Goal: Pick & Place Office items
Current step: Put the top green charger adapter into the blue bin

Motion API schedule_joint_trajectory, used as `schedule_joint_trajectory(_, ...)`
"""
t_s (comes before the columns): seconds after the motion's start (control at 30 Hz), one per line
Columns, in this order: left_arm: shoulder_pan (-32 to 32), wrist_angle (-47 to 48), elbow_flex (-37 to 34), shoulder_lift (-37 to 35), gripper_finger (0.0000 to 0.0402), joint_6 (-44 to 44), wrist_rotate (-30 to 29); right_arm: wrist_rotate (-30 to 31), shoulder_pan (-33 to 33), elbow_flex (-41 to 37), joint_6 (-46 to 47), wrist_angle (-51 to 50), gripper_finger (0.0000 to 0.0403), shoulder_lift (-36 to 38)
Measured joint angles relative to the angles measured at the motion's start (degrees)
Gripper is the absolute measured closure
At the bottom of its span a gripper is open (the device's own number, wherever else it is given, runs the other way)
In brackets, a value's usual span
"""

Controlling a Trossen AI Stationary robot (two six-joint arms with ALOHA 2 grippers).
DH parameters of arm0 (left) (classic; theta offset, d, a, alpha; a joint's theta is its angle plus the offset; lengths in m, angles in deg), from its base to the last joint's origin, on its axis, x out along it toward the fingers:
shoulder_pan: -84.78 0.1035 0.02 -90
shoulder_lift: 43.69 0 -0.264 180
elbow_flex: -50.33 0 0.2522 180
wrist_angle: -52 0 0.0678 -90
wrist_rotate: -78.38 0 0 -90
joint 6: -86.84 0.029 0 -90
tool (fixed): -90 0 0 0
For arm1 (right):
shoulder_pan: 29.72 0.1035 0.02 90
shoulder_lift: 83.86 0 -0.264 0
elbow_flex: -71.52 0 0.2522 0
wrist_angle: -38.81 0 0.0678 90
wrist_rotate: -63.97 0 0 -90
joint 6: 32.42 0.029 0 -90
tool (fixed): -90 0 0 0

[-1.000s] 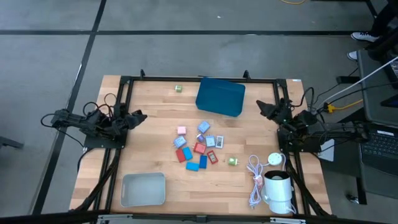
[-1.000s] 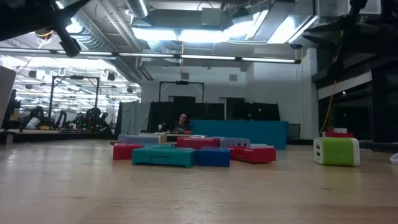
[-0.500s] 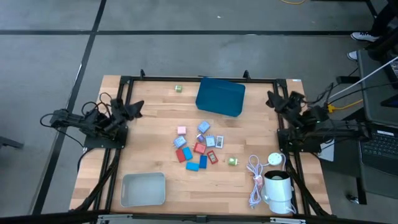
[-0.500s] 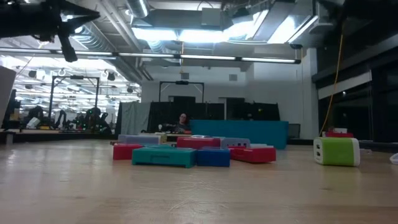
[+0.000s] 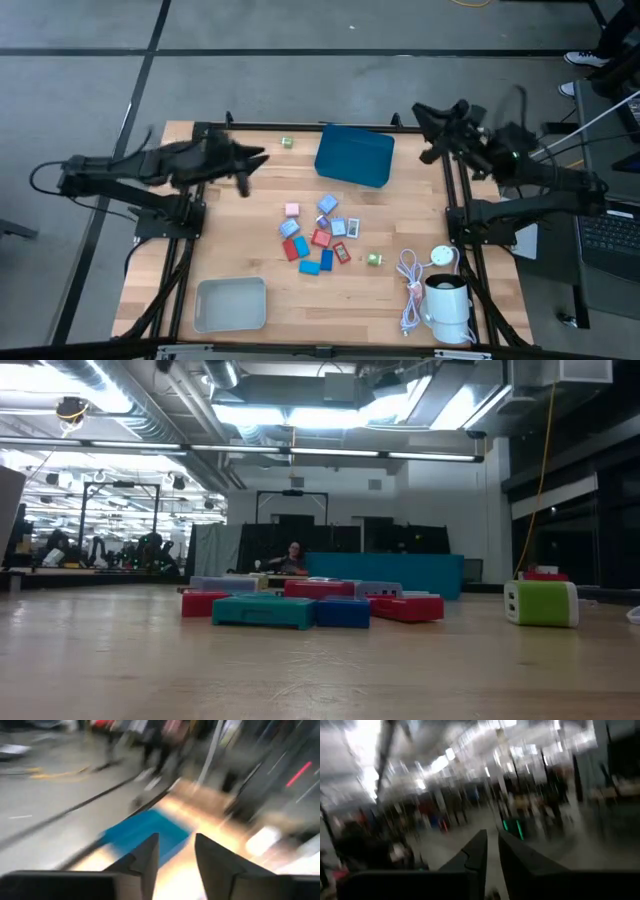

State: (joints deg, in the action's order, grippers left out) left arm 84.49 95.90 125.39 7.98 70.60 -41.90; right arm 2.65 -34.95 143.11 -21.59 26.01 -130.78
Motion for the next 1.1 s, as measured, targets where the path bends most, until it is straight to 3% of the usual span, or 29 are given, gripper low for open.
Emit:
schedule_joint_trajectory(0.13,3.3,14.4,15.3,12.6,0.0221,10.0,-4.5,-1.9,-1.1,9.2,6.8,-21.6,0.0313,-3.2)
schedule_joint_trajectory(0.23,4.6,17.0,23.1,19.3,0.0196,20.0,-6.1,-1.5,-1.0,12.5,6.9,-26.5,0.0266,-5.5)
schedule_joint_trajectory(0.3,5.0,18.8,26.7,23.0,0.0187,27.3,-7.6,1.9,-0.5,13.5,6.5,-27.5,0.0233,-6.7)
schedule_joint_trajectory(0.43,6.2,23.3,29.0,29.2,0.0183,36.3,-9.2,7.1,0.6,13.7,3.5,-28.4,0.0188,-8.3)
schedule_joint_trajectory(0.6,8.1,29.5,29.0,35.4,0.0184,32.3,-8.2,6.9,0.6,13.7,2.1,-29.5,0.0178,-9.4)
schedule_joint_trajectory(0.8,8.7,29.2,29.0,38.5,0.0184,25.1,0.7,5.4,0.6,13.7,1.8,-30.0,0.0191,-9.8)
schedule_joint_trajectory(1.1,8.4,24.1,29.0,42.6,0.0185,17.8,-0.4,3.4,0.2,13.7,-2.2,-30.7,0.0192,-9.8)
